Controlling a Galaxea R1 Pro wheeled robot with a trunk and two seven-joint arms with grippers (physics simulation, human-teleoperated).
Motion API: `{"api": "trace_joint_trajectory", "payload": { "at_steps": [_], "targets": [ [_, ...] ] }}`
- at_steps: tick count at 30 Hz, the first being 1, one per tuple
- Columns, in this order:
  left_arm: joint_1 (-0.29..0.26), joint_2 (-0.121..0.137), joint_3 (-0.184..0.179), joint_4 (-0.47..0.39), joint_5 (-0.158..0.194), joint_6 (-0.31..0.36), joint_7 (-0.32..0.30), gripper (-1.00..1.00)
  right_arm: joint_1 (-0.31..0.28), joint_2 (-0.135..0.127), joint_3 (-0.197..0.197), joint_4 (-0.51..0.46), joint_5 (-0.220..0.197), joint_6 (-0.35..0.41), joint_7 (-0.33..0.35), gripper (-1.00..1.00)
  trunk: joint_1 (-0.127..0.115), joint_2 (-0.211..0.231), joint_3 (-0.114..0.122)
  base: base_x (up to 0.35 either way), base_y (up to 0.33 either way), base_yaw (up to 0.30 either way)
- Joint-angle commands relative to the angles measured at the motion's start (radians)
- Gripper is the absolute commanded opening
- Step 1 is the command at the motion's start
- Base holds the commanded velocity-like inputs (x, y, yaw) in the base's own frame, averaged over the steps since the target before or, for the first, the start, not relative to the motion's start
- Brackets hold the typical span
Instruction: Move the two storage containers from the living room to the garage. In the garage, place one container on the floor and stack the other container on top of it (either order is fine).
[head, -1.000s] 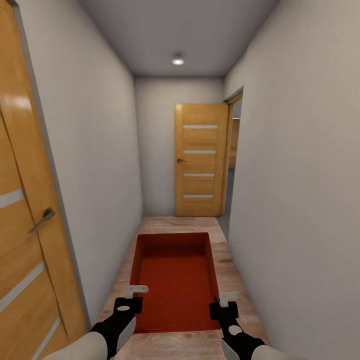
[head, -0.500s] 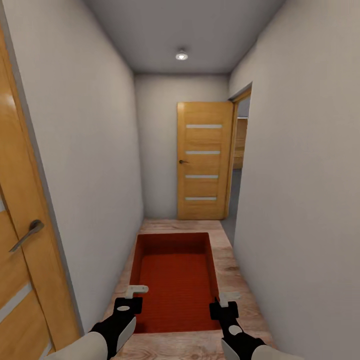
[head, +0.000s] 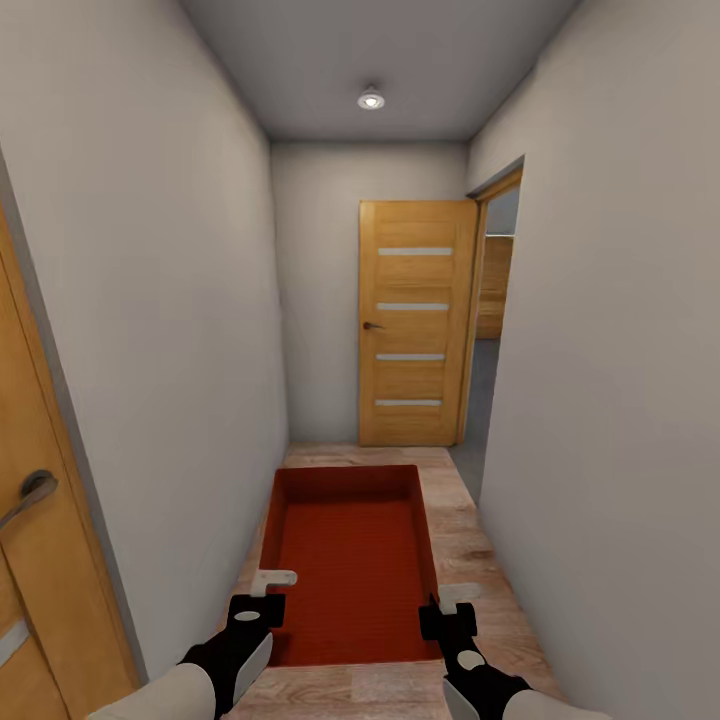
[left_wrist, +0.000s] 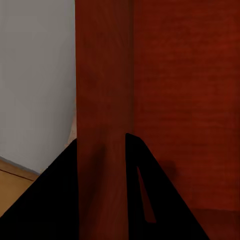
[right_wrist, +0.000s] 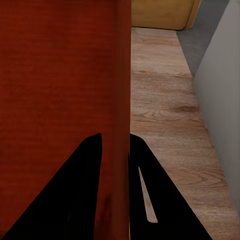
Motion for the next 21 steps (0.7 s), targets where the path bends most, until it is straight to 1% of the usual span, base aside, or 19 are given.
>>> {"api": "trace_joint_trajectory", "payload": {
  "at_steps": [1,21],
  "targets": [
    [-0.002,-0.003,0.028,-0.011,0.052,0.004,-0.013,-1.00,0.000,0.000,0.020,0.002,-0.011,-0.003,0.004,-1.00,0.001,-0.001,-0.002,0.321,0.093,0.000],
    [-0.002,-0.002,0.028,-0.010,0.052,0.006,-0.014,-1.00,0.000,0.000,0.021,0.002,-0.011,-0.003,0.004,-1.00,0.001,-0.001,-0.002,0.322,0.010,0.000]
  ]
}}
